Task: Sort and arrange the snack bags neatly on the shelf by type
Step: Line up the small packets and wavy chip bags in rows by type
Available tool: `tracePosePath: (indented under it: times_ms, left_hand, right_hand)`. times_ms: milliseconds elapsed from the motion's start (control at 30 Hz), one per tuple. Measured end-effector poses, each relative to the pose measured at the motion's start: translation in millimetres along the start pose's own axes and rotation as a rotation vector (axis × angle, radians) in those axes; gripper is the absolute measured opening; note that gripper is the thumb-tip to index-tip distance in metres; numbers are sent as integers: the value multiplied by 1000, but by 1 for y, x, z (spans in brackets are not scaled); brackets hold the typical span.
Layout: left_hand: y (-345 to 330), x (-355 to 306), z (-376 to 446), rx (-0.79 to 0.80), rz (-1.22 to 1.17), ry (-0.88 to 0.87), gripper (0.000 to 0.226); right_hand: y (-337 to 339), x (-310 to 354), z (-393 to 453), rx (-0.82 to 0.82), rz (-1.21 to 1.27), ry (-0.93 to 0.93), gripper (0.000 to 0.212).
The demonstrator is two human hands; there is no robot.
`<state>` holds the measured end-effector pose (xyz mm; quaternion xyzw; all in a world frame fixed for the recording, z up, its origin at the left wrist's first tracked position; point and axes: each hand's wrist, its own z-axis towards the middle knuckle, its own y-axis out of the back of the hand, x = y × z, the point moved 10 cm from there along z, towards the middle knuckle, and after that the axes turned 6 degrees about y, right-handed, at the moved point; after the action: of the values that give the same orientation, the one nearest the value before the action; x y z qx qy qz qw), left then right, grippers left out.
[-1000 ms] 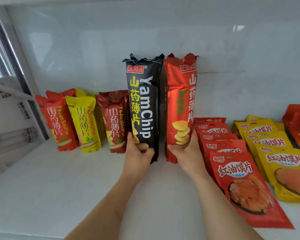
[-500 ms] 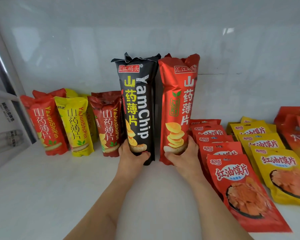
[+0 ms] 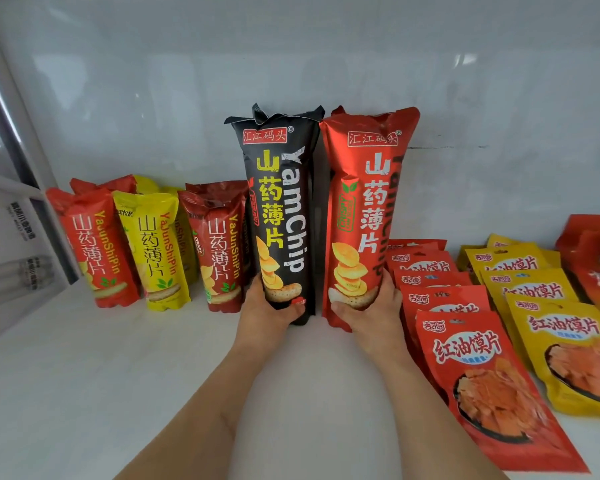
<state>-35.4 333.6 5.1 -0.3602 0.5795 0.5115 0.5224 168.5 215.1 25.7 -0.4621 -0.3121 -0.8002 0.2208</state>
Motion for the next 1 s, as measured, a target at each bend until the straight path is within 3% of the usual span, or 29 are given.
tracePosePath:
  times_ms: [333, 633, 800, 900, 1000]
  left_hand:
    - [-1, 2, 5, -30, 95, -33, 101]
    - [-3, 5, 12, -32, 104, -15, 120]
    - [-5, -5, 2, -36, 168, -28, 110]
    - [-3, -5, 2, -54, 211, -39, 107]
    - [-3, -6, 1, -52, 226, -39, 104]
  right_hand:
    - [6, 10, 1, -28, -23, -11, 118]
    - [60, 127, 33, -158, 43, 164, 116]
    - [71, 166, 66, -116, 61, 171, 116]
    - [57, 162, 70, -51, 65, 180, 105]
    - [52, 154, 74, -85, 48, 207, 82]
